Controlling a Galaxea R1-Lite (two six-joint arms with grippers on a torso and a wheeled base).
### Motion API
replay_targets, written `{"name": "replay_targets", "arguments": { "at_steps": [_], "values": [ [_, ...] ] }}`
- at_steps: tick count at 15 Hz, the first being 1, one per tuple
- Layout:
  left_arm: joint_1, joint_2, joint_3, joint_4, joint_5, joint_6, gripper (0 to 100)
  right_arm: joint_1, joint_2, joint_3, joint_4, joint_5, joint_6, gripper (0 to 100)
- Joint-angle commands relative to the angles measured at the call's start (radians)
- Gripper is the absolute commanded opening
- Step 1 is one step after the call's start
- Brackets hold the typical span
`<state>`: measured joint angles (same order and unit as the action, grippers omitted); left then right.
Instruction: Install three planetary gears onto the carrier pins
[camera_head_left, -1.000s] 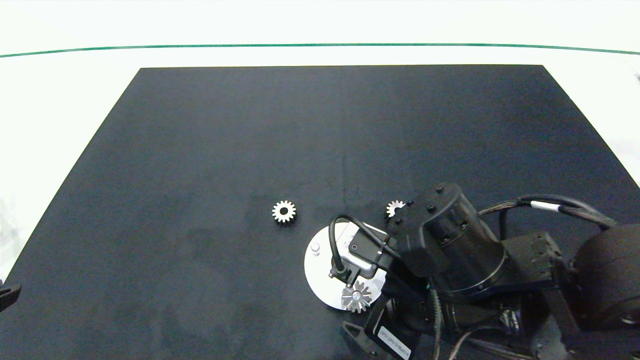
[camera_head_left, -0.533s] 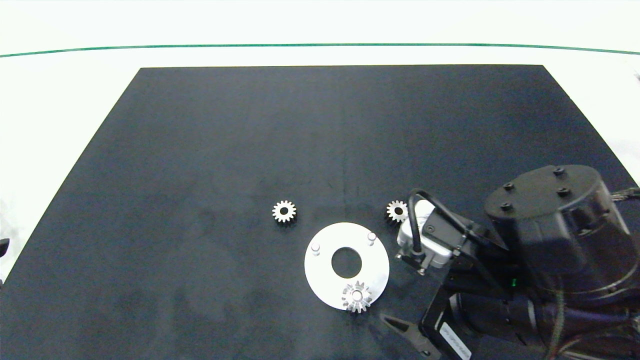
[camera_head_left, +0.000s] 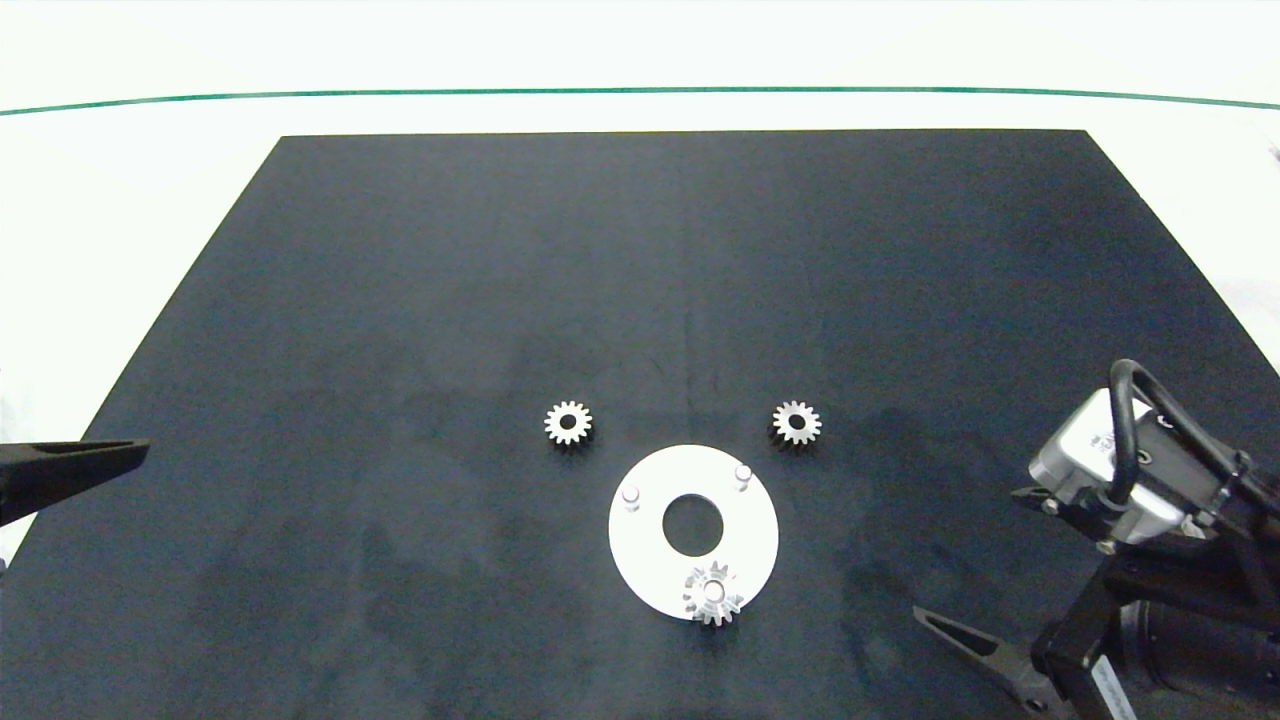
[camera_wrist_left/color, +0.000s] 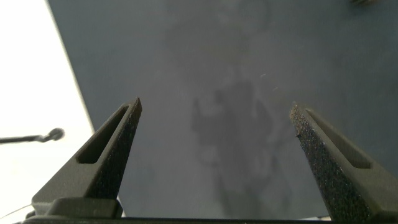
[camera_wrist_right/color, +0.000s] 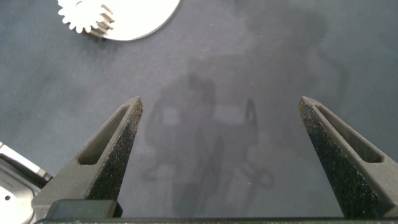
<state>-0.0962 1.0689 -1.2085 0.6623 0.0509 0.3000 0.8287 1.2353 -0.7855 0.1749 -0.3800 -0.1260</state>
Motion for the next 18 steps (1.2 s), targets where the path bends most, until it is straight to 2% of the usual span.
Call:
{"name": "replay_targets", "arguments": {
  "at_steps": [1,2,3,4,6,9,12,15,16,18],
  "values": [
    [-0.053,0.149,-0.005,-0.053,-0.032,-0.012,100,-0.003,-0.053,0.04,-0.002,0.003,-0.041,100],
    [-0.054,0.186,-0.006,-0.084,-0.06,-0.01,100,-0.003,-0.062,0.042,-0.002,0.004,-0.06,100],
    [-0.059,0.23,-0.005,-0.119,-0.078,-0.005,100,-0.003,-0.069,0.042,-0.002,0.004,-0.063,100],
    [-0.086,0.275,-0.006,-0.165,-0.08,-0.005,100,-0.003,-0.073,0.042,-0.002,0.01,-0.063,100],
    [-0.117,0.352,-0.006,-0.227,-0.077,-0.004,100,-0.008,-0.076,0.038,-0.002,0.023,-0.063,100],
    [-0.22,0.459,-0.051,-0.308,-0.069,0.001,100,-0.003,-0.091,0.04,-0.002,0.032,-0.066,100],
    [-0.295,0.508,-0.063,-0.308,-0.068,0.001,100,-0.002,-0.108,0.04,-0.002,0.032,-0.07,100],
    [-0.318,0.525,-0.062,-0.308,-0.068,0.001,100,-0.002,-0.12,0.038,-0.002,0.032,-0.078,100],
    [-0.33,0.526,-0.063,-0.308,-0.063,0.002,100,-0.002,-0.122,0.04,-0.002,0.032,-0.078,100],
    [-0.382,0.528,-0.071,-0.308,-0.028,0.002,100,-0.002,-0.134,0.038,-0.002,0.032,-0.08,100]
  ]
}}
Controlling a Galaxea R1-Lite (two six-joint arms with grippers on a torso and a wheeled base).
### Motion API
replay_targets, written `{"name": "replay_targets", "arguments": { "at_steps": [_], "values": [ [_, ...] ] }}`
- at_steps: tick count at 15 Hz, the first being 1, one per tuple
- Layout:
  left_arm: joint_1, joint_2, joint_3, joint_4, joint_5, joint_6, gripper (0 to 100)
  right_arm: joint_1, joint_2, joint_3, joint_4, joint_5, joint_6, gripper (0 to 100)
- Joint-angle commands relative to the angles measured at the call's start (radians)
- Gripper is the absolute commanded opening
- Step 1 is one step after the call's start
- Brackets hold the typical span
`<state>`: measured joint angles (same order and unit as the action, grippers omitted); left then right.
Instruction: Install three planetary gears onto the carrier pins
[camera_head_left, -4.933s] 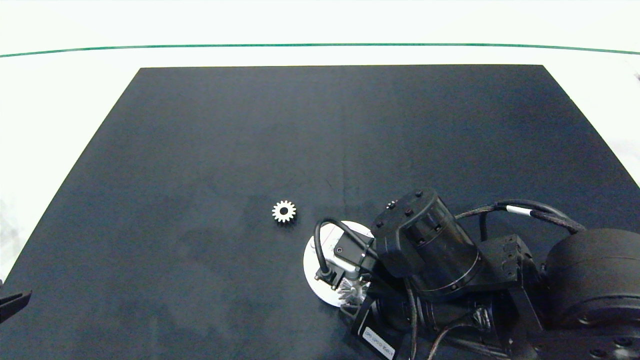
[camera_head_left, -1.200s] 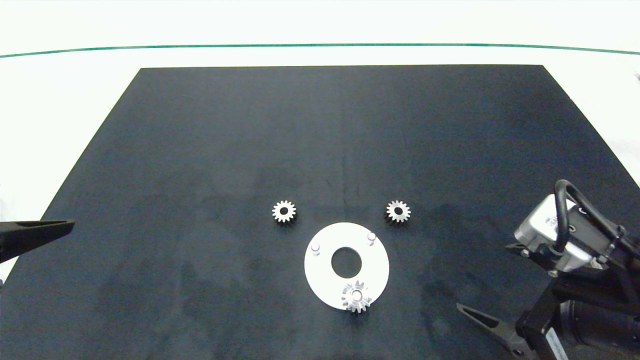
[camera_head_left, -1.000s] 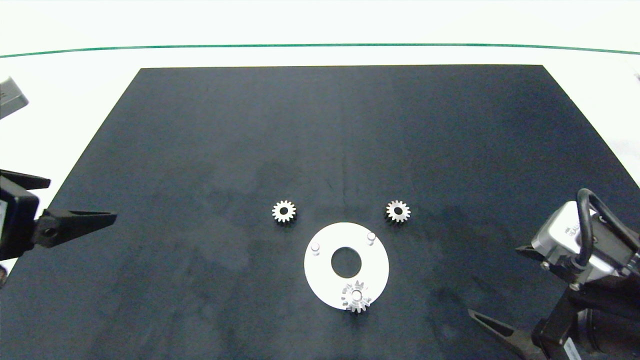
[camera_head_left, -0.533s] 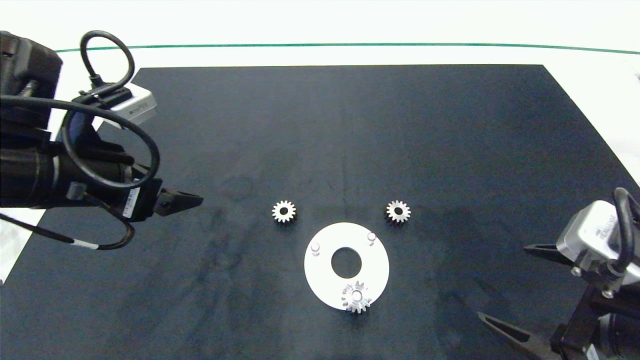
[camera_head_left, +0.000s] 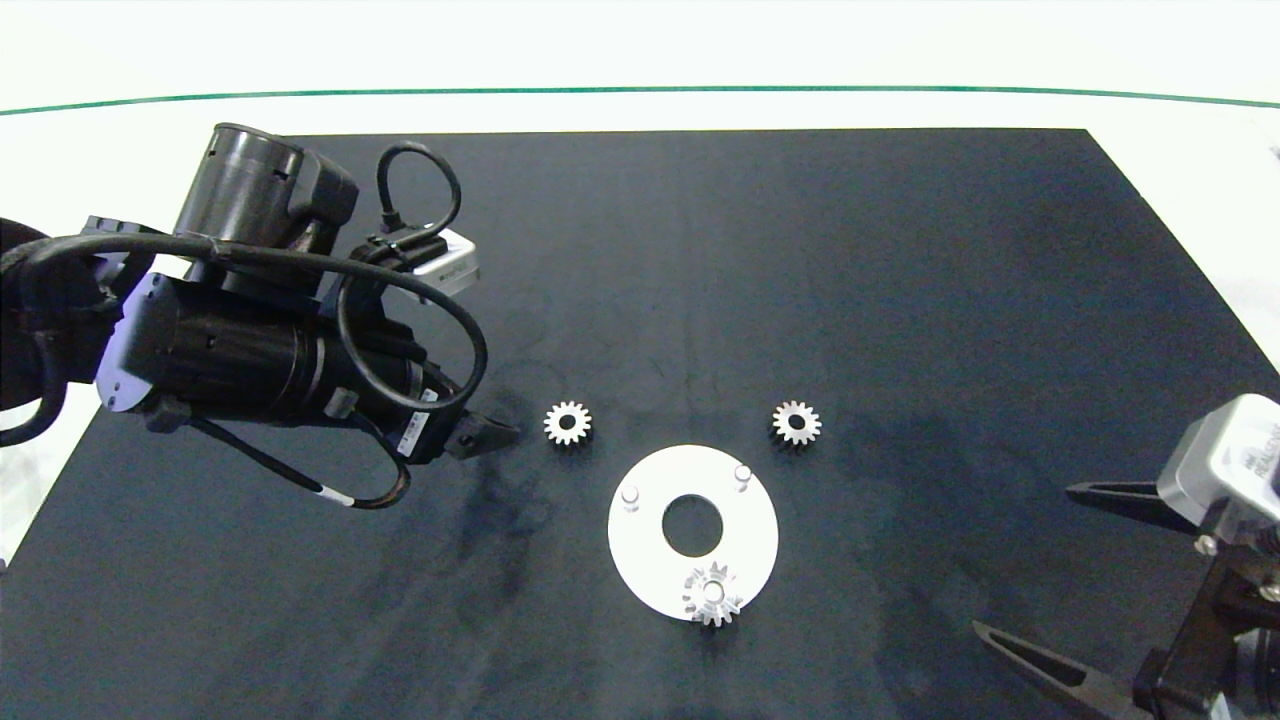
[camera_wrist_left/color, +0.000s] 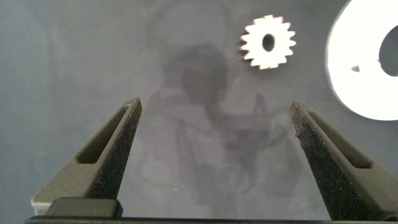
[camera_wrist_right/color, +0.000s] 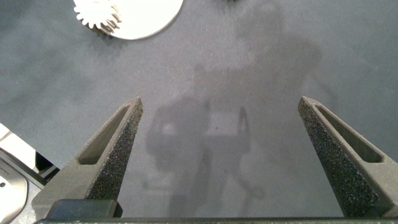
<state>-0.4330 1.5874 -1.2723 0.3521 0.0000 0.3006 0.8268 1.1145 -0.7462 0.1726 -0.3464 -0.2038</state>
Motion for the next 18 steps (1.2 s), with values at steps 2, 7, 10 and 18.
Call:
{"name": "replay_targets", "arguments": {
  "at_steps": [2,7,10,18],
  "values": [
    [-0.098,0.031,-0.036,0.002,0.032,0.003,100,0.002,-0.024,0.001,0.002,-0.002,-0.017,100],
    [-0.159,0.151,-0.128,0.001,0.075,0.008,100,0.002,-0.041,0.002,0.002,0.001,-0.028,100],
    [-0.153,0.201,-0.17,0.001,0.072,0.058,100,0.002,-0.053,0.002,0.002,0.023,-0.029,100],
    [-0.138,0.253,-0.186,-0.005,0.067,0.054,100,0.002,-0.053,0.001,0.001,0.032,-0.028,100]
  ]
}}
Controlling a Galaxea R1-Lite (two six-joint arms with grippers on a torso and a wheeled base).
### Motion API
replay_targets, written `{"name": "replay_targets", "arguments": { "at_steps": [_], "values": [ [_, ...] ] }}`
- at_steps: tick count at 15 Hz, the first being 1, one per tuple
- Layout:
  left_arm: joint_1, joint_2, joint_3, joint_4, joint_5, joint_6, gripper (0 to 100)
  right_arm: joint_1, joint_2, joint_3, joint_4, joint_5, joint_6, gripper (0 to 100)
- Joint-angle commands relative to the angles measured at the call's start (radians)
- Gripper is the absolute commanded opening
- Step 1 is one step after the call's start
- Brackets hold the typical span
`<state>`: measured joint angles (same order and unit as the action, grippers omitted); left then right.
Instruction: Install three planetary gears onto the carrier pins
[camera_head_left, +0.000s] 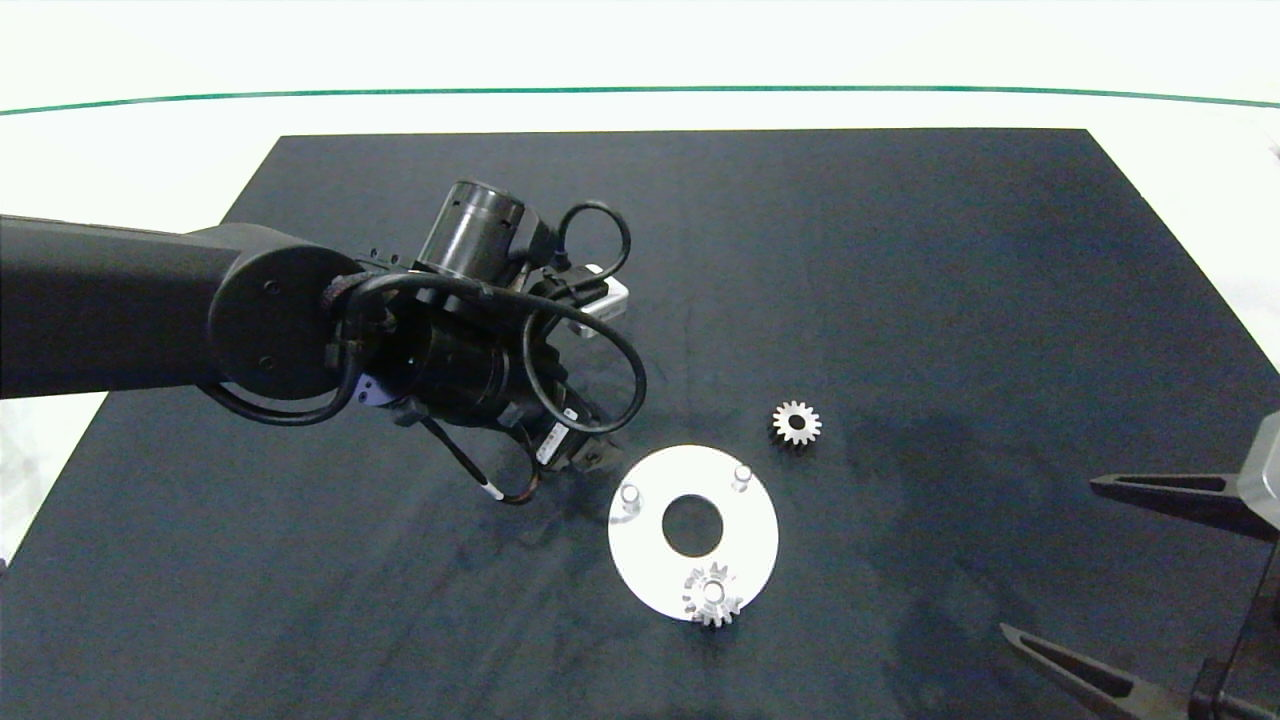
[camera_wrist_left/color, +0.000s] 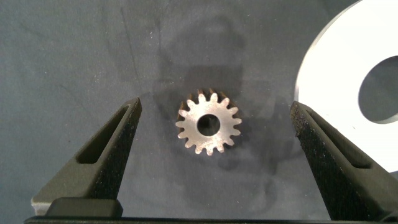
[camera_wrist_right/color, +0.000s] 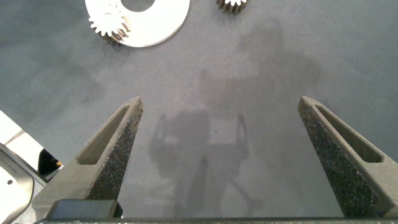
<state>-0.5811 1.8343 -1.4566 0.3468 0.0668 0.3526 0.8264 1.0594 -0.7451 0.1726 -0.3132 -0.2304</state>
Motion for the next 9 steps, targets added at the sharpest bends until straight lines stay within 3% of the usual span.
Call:
{"name": "replay_targets", "arguments": {
  "at_steps": [1,9],
  "values": [
    [0.018,0.01,0.004,-0.012,0.001,0.002,100,0.002,0.004,0.001,0.001,-0.001,-0.001,100],
    [0.024,0.007,0.042,-0.049,-0.001,-0.003,86,0.002,-0.002,-0.002,-0.002,-0.003,-0.001,100]
  ]
}}
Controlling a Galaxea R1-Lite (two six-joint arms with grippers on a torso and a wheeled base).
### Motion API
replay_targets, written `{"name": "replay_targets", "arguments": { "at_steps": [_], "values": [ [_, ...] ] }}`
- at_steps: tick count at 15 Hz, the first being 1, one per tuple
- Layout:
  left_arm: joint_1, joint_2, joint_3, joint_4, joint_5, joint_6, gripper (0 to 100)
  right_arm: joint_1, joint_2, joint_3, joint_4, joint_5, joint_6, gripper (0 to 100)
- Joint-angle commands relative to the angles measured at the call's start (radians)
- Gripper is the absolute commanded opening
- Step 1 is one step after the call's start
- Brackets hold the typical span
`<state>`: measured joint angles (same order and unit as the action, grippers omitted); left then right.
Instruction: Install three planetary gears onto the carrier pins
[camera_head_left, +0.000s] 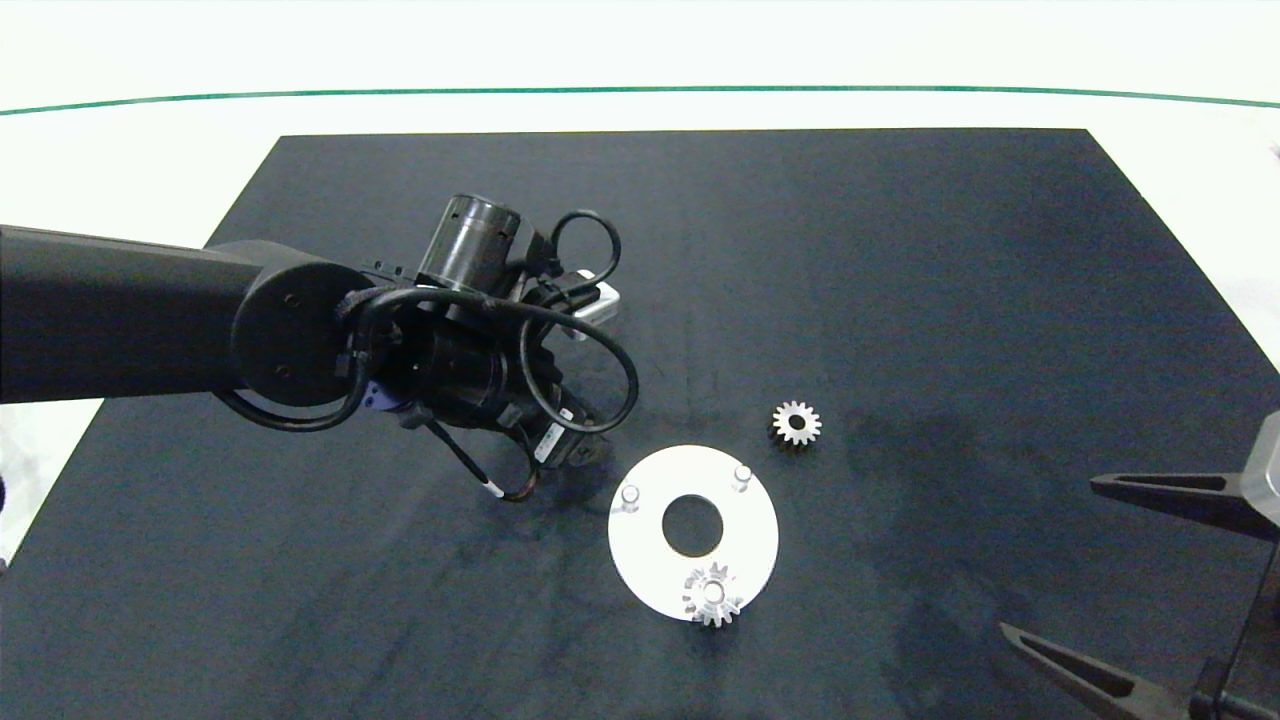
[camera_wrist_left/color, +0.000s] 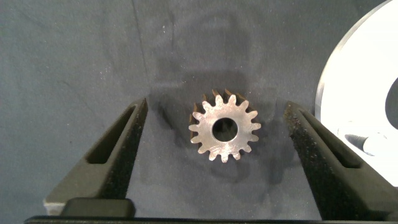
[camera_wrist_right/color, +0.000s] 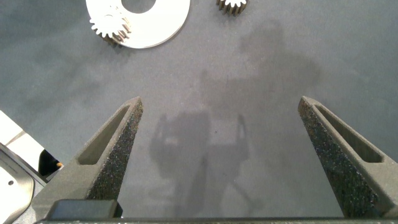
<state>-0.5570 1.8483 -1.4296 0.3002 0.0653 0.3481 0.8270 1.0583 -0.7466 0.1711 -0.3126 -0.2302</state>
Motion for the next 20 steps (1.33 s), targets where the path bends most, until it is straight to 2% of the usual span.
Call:
{"name": "replay_targets", "arguments": {
  "at_steps": [1,4,6,13,16,20],
  "values": [
    [0.0,-0.009,0.023,-0.009,0.002,0.002,84,0.001,-0.003,0.0,-0.005,-0.003,-0.001,100],
    [-0.001,-0.012,0.032,-0.015,0.002,0.0,78,0.0,0.0,0.003,-0.019,-0.003,-0.003,100],
    [-0.006,-0.009,0.04,-0.016,0.001,-0.014,74,0.001,-0.003,0.003,-0.019,-0.005,-0.004,100],
    [-0.004,-0.02,0.046,-0.018,-0.001,-0.014,60,0.001,0.002,0.004,-0.019,-0.003,-0.003,100],
    [-0.009,-0.012,0.067,-0.073,-0.001,-0.014,54,0.001,0.002,0.004,-0.019,-0.003,-0.003,100],
    [-0.006,-0.011,0.09,-0.081,0.001,-0.014,45,0.001,0.002,0.004,-0.019,-0.002,-0.003,100]
  ]
}}
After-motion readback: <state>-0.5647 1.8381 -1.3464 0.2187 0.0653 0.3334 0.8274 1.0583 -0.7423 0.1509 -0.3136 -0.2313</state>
